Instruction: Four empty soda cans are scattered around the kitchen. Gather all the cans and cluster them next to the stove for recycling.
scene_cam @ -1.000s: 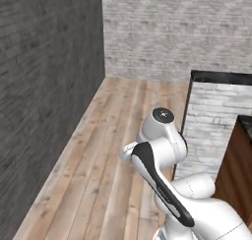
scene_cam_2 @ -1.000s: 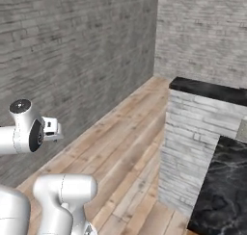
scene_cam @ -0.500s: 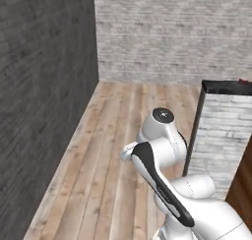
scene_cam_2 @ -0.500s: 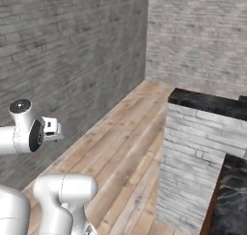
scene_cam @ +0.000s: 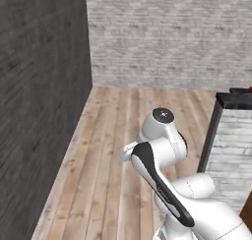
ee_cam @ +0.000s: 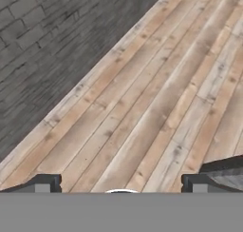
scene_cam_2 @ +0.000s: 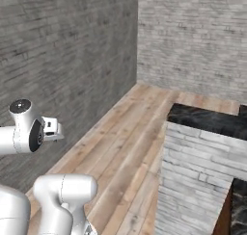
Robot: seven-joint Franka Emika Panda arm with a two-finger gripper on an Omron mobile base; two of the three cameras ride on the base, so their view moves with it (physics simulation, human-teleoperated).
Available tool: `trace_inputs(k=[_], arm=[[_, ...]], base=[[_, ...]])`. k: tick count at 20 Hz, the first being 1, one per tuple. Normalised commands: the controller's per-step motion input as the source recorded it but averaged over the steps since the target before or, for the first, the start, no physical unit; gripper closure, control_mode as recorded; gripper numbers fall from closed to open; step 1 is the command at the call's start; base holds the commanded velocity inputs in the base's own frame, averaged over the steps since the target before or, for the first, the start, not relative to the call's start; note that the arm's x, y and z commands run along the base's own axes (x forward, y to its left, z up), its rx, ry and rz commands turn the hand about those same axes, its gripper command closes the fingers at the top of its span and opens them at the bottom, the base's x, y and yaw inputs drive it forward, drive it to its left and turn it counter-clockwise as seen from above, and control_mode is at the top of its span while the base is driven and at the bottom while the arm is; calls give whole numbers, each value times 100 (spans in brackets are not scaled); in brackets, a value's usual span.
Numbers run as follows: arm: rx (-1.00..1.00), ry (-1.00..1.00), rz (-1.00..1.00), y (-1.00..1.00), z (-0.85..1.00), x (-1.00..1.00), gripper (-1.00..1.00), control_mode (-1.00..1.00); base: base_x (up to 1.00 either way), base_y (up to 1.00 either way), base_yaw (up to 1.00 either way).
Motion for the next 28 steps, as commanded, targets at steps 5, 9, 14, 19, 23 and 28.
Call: trace_inputs(k=[5,9,14,19,23,28], arm=[[0,0,0,0,0,0,-100,100],[0,0,0,0,0,0,-100,100],[0,0,0,0,0,0,-100,100],[0,0,0,0,0,0,-100,100],[0,0,0,0,0,0,-100,100],[0,0,0,0,0,0,-100,100]], base=[[71,23,-15],[71,23,-17],[67,22,-25],[64,22,-30],[63,22,-31],[63,22,-32]])
